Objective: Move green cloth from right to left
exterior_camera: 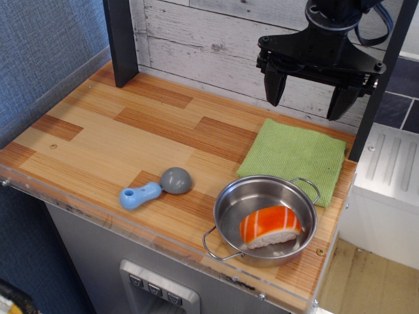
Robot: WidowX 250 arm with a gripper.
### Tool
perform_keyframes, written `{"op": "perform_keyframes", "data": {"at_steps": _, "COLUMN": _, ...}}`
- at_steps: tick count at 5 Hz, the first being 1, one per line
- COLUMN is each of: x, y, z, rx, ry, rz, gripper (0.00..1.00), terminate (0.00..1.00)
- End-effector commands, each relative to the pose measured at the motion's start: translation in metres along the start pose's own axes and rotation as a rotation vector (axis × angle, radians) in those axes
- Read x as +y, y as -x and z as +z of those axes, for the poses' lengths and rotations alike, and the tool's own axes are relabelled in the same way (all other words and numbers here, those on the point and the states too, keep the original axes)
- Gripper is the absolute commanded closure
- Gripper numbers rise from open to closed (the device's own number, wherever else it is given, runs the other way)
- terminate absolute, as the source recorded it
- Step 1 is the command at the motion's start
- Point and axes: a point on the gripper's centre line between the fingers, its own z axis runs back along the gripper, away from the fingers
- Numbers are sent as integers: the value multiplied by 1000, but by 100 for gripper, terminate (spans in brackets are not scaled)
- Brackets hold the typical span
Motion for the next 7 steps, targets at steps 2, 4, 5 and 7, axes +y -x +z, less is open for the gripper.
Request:
{"op": "perform_keyframes", "data": {"at_steps": 2, "x": 3, "y": 0, "z": -20, "rx": 36, "ry": -5, "rz": 9, "gripper": 0, "terminate": 0}}
{"op": "perform_keyframes", "data": {"at_steps": 4, "x": 9, "y": -6, "z": -47, "rx": 66, "ry": -12, "rz": 18, "gripper": 0, "terminate": 0}}
{"op": "perform_keyframes", "data": {"at_steps": 5, "x": 11, "y": -6, "z": -64, "rx": 91, "ry": 3, "rz": 24, "gripper": 0, "terminate": 0}}
{"op": "perform_keyframes", "data": {"at_steps": 7, "x": -9, "y": 0, "z": -89, "rx": 134, "ry": 29, "rz": 2, "gripper": 0, "terminate": 0}}
